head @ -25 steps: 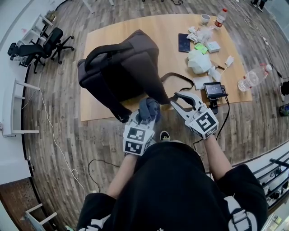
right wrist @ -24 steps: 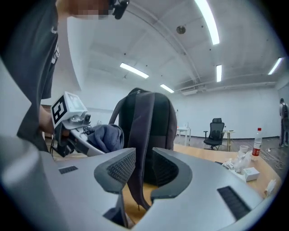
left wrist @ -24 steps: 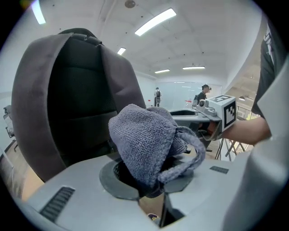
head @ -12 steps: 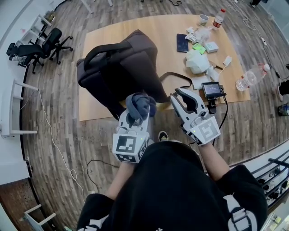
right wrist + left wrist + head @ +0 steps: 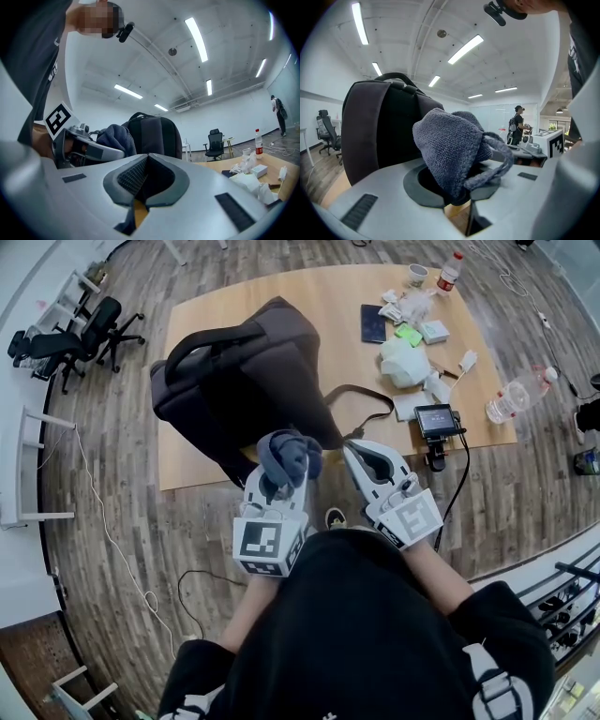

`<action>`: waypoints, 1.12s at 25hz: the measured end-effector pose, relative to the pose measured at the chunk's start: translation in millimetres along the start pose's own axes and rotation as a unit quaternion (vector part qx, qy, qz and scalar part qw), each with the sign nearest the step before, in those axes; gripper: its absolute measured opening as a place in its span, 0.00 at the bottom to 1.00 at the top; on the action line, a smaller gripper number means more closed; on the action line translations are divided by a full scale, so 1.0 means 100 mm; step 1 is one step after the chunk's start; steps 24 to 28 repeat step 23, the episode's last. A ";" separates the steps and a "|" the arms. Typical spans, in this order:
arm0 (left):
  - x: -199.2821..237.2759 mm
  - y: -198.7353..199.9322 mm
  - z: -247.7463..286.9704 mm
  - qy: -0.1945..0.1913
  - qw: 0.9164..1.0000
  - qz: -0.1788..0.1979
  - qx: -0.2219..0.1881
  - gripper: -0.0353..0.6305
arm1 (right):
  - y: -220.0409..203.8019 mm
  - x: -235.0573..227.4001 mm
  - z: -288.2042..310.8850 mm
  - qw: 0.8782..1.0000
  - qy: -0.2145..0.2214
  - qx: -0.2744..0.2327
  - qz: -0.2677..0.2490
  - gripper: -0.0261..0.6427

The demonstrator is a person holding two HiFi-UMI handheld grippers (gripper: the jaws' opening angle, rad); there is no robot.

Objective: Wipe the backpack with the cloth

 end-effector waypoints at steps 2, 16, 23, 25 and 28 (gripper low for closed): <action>0.00 -0.01 0.01 0.000 1.000 -0.001 0.001 0.20 | -0.03 0.00 -0.01 1.000 -0.004 0.004 0.006 0.06; -0.01 -0.04 0.00 0.001 1.000 -0.009 0.000 0.20 | -0.05 -0.01 -0.04 1.000 -0.007 0.013 0.012 0.06; 0.01 -0.07 -0.01 0.006 1.000 -0.014 0.000 0.20 | -0.08 -0.02 -0.03 1.000 -0.007 0.016 0.012 0.06; 0.01 -0.07 -0.01 0.006 1.000 -0.014 0.000 0.20 | -0.08 -0.02 -0.03 1.000 -0.007 0.016 0.012 0.06; 0.01 -0.07 -0.01 0.006 1.000 -0.014 0.000 0.20 | -0.08 -0.02 -0.03 1.000 -0.007 0.016 0.012 0.06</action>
Point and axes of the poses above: the fingertips, and each gripper's own axes: z forward along the fingers, x to its left, y out of its top, the point moved 10 cm from there along -z, backward along the fingers, and after that the axes turned 3 degrees about -z, right-handed, at the moved point
